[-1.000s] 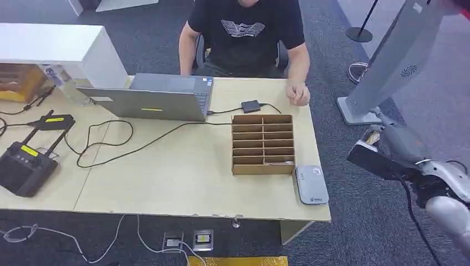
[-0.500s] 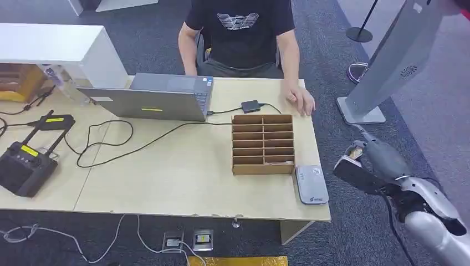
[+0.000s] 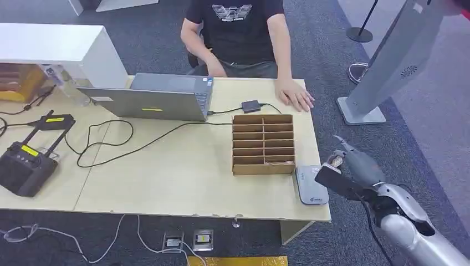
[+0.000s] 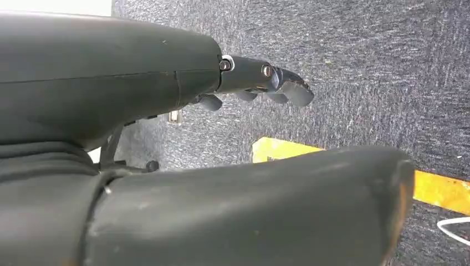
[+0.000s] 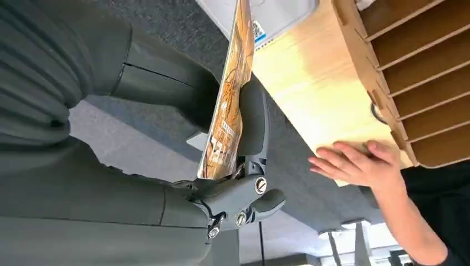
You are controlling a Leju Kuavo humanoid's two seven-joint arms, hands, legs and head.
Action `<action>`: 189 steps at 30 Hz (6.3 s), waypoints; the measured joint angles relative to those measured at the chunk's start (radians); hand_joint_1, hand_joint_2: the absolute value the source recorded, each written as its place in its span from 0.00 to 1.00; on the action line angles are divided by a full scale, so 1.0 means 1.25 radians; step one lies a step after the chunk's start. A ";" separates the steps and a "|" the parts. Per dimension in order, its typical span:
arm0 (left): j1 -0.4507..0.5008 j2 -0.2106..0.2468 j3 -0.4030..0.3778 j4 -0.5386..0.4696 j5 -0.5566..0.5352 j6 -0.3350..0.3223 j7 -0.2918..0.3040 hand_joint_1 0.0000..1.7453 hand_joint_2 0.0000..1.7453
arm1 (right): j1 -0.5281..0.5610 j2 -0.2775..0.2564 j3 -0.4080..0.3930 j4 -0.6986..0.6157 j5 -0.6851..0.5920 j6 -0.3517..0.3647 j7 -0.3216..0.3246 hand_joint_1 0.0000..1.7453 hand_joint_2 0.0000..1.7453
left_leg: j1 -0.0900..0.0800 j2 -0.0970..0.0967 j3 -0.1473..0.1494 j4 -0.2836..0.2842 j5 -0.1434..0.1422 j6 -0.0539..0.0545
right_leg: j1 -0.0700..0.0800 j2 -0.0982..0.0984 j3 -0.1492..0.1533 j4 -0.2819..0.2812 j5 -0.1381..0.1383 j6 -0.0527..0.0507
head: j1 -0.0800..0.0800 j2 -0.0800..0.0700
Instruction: Pass the card to the sensor for recognition and then transmit it.
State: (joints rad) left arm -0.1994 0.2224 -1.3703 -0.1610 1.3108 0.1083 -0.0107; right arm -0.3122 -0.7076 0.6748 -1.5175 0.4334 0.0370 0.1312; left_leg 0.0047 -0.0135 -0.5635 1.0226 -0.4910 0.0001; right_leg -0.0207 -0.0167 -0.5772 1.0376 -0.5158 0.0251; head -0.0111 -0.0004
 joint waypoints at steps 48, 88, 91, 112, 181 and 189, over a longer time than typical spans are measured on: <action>0.000 -0.016 0.014 -0.004 -0.002 0.014 0.036 0.00 0.00 | -0.052 0.196 0.002 0.284 0.084 0.020 -0.064 1.00 1.00 | 0.000 0.000 0.002 0.000 0.000 0.000 | 0.000 0.001 0.001 0.000 0.000 0.000 | 0.000 0.000; 0.000 -0.023 0.038 -0.004 -0.044 0.007 0.019 0.00 0.00 | -0.160 0.172 -0.166 0.096 0.073 0.045 -0.081 1.00 1.00 | 0.000 0.001 0.001 0.000 0.000 0.000 | 0.000 0.001 0.001 0.000 0.000 0.000 | 0.000 0.000; 0.000 -0.022 0.038 -0.004 -0.052 0.003 0.014 0.00 0.00 | -0.194 0.209 -0.158 0.154 0.120 0.024 -0.105 1.00 1.00 | 0.000 0.001 0.001 0.000 0.000 0.000 | 0.000 0.001 0.001 0.000 0.000 0.000 | 0.000 0.000; 0.001 -0.018 0.038 -0.004 -0.070 -0.009 0.010 0.00 0.00 | -0.338 0.417 -0.130 0.478 0.294 -0.049 -0.150 1.00 1.00 | 0.000 0.001 0.000 0.000 0.000 0.000 | 0.000 0.001 0.000 0.001 0.000 0.000 | 0.000 0.000; 0.005 0.000 0.082 -0.016 -0.042 -0.040 0.083 0.00 0.00 | 0.080 0.238 -0.128 -0.230 0.516 0.134 0.174 0.00 1.00 | 0.002 0.006 0.002 0.000 -0.002 -0.002 | 0.002 0.005 0.000 0.000 0.000 -0.001 | 0.000 0.000; 0.004 -0.005 0.085 -0.016 -0.039 -0.020 0.084 0.00 0.00 | 0.079 0.244 -0.089 -0.140 0.486 0.020 0.090 0.00 1.00 | 0.002 0.006 0.002 0.000 -0.002 -0.002 | 0.002 0.006 0.000 -0.001 0.000 -0.001 | 0.000 0.000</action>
State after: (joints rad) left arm -0.1944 0.2167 -1.2634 -0.1804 1.2615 0.0836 0.0942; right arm -0.2136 -0.4028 0.5635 -1.6922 1.0410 0.0622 0.2434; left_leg 0.0067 -0.0060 -0.5616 1.0226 -0.4936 -0.0021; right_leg -0.0187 -0.0097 -0.5770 1.0367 -0.5155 0.0243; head -0.0107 -0.0004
